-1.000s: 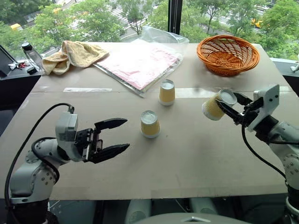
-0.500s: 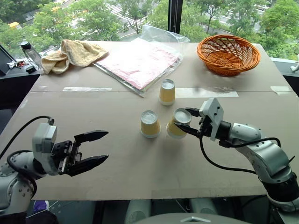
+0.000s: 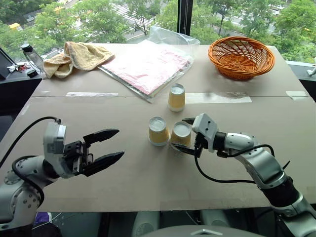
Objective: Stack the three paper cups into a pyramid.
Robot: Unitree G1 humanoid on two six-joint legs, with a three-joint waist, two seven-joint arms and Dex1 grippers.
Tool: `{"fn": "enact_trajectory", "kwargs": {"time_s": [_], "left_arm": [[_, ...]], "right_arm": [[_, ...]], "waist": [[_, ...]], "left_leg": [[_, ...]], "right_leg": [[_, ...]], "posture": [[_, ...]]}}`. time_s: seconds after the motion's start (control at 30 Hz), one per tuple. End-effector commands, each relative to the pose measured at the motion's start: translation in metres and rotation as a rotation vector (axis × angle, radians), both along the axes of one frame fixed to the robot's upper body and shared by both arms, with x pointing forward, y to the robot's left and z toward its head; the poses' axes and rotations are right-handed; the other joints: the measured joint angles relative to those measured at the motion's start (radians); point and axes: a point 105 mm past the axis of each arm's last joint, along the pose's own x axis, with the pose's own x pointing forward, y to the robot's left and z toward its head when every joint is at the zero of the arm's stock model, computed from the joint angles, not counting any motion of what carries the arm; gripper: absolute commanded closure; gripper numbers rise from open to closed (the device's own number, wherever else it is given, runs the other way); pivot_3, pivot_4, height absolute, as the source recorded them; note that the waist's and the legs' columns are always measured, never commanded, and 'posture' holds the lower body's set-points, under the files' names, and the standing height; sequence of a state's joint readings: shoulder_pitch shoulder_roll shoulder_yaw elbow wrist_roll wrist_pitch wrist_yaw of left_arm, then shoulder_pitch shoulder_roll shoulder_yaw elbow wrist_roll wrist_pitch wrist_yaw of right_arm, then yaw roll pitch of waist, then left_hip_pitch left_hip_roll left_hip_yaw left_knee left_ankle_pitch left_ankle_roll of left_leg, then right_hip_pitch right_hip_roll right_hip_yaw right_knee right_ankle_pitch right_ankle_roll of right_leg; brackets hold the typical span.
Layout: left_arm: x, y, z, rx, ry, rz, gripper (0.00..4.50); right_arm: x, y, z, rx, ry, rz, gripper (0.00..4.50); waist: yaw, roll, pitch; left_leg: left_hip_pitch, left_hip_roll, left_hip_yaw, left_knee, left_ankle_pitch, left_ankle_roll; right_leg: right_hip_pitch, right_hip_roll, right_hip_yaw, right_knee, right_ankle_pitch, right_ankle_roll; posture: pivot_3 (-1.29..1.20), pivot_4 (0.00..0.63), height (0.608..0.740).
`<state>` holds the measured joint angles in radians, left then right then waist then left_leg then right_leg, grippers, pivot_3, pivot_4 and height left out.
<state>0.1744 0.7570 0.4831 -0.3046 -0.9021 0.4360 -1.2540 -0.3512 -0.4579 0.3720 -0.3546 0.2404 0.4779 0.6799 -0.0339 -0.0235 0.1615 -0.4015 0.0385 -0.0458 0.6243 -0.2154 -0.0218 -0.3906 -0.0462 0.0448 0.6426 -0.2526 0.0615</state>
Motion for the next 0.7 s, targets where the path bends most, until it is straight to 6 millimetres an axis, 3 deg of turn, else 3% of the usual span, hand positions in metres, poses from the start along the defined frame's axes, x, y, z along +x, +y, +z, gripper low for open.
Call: {"fn": "enact_trajectory", "kwargs": {"time_s": [0.03, 0.2, 0.3, 0.5, 0.7], "left_arm": [[0.013, 0.000, 0.014, -0.024, -0.041, 0.084, 0.00], [0.050, -0.004, 0.025, -0.020, -0.038, 0.229, 0.00], [0.065, -0.010, 0.038, -0.056, -0.038, 0.247, 0.00], [0.057, -0.010, 0.034, -0.065, -0.026, 0.147, 0.00], [0.035, -0.003, 0.025, -0.048, 0.029, 0.050, 0.00]], "right_arm": [[-0.001, -0.005, 0.041, 0.105, -0.148, 0.004, 0.08], [-0.009, -0.022, 0.084, 0.251, -0.154, -0.009, 0.08], [-0.009, -0.029, 0.100, 0.276, -0.147, -0.023, 0.08], [0.038, -0.042, 0.092, 0.197, -0.079, -0.181, 0.08], [0.097, -0.017, 0.078, 0.164, -0.005, -0.162, 0.08]], "waist": [[0.001, 0.000, 0.000], [0.012, -0.001, 0.000], [0.016, -0.002, 0.000], [0.000, -0.002, 0.000], [-0.012, -0.002, 0.001]], "left_leg": [[0.000, 0.000, 0.000, 0.000, 0.000, 0.000], [0.000, 0.000, -0.001, 0.000, 0.000, 0.000], [0.000, 0.000, -0.001, 0.000, 0.000, 0.000], [0.000, 0.000, 0.000, -0.001, 0.000, 0.000], [0.001, 0.001, 0.005, -0.004, 0.000, 0.000]], "right_leg": [[0.000, 0.000, 0.000, 0.000, 0.000, 0.000], [0.000, 0.000, 0.000, 0.001, 0.002, 0.003], [0.000, 0.000, 0.000, 0.001, 0.002, 0.003], [0.000, 0.001, 0.001, 0.001, 0.002, 0.003], [-0.004, 0.002, 0.005, 0.002, 0.002, 0.003]], "posture": [[0.00, 0.150, 0.740], [0.00, 0.150, 0.740], [0.00, 0.150, 0.740], [0.00, 0.150, 0.740], [0.00, 0.150, 0.740]]}}
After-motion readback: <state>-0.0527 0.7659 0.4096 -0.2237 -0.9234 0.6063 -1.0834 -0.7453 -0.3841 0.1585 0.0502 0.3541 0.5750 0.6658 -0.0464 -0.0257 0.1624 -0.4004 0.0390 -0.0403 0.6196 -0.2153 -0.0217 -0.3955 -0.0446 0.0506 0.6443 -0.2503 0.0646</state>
